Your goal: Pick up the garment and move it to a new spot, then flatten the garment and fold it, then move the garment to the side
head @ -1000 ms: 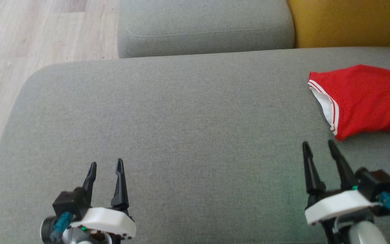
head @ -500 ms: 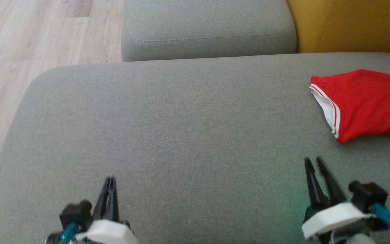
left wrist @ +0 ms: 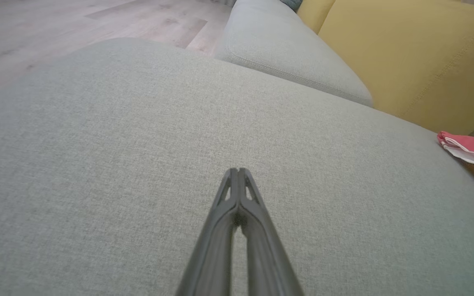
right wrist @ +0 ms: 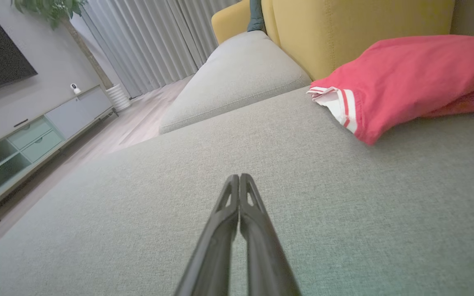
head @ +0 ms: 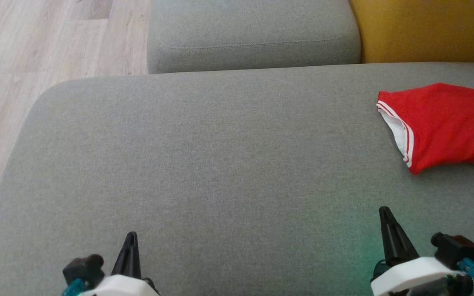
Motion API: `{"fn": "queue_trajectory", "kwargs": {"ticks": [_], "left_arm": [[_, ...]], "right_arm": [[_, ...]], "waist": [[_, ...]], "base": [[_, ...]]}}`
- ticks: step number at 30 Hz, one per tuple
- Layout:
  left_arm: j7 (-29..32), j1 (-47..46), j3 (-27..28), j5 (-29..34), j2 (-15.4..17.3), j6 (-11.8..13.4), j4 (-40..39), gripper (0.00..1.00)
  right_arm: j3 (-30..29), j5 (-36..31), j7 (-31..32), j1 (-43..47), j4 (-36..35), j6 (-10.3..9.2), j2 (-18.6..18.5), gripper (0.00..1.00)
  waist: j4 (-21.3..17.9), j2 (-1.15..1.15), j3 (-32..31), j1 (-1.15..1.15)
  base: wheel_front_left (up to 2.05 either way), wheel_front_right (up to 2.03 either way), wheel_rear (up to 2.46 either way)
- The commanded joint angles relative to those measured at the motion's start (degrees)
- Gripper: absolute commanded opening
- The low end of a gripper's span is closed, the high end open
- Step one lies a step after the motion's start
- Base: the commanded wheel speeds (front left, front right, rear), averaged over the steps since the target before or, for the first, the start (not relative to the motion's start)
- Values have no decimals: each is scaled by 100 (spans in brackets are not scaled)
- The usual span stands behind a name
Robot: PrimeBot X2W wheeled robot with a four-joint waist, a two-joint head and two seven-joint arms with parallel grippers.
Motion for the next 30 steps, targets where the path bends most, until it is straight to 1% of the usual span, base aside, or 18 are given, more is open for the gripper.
{"fn": "queue_trajectory", "kwargs": {"ticks": [1,30], "left_arm": [[36,-302,149,-154,-1,-54,-154,0],[448,-584,642,-1816,-45,-508,-66,0]], "right_arm": [[-24,191,41,-310,-166,-1,-58,0],[-168,2042,263,-544,-106,-2,-125,0]], "waist": [[0,0,3,0],[-4,0,60,0]], "base": [[0,0,0],[0,0,0]]}}
